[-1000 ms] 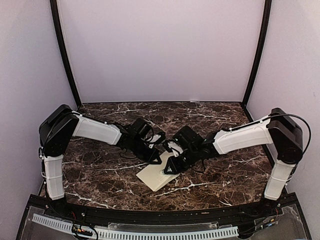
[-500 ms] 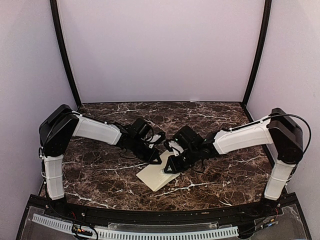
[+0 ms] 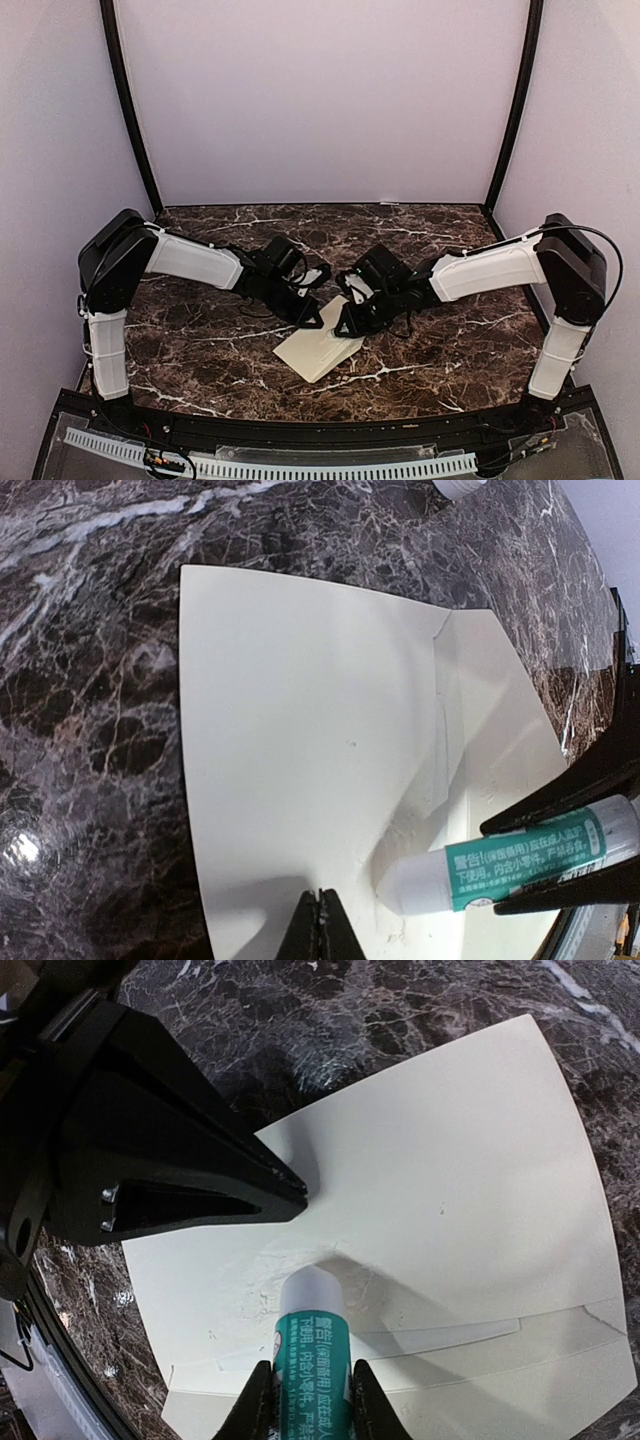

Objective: Place the letter into the envelope and seal it
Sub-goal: Paint the envelope at the center of the board.

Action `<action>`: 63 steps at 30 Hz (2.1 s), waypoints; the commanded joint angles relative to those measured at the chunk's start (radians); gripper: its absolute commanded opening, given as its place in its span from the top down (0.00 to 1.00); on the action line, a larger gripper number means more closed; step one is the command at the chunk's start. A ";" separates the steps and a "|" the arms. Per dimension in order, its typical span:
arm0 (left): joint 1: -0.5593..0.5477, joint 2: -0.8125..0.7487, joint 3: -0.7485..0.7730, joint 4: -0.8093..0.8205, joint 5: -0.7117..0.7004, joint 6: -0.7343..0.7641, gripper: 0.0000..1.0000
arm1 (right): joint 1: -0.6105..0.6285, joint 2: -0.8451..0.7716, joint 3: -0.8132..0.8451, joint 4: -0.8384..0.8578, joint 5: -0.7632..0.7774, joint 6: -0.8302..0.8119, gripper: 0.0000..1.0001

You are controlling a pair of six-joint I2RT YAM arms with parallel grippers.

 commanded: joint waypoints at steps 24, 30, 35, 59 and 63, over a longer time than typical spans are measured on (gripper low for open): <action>-0.004 0.047 -0.008 -0.064 -0.027 -0.004 1.00 | 0.021 -0.019 -0.018 -0.007 -0.072 -0.062 0.96; -0.004 0.047 -0.006 -0.070 -0.027 -0.008 1.00 | 0.044 -0.007 -0.008 0.000 -0.085 -0.056 0.96; -0.004 0.047 -0.004 -0.070 -0.028 -0.009 1.00 | 0.057 0.005 -0.002 0.019 -0.101 -0.042 0.96; -0.005 0.047 -0.004 -0.068 -0.017 -0.005 1.00 | 0.043 0.010 0.002 -0.036 0.029 0.020 0.95; -0.005 0.047 -0.004 -0.068 -0.018 -0.005 1.00 | 0.023 0.004 -0.005 -0.054 0.048 0.015 0.96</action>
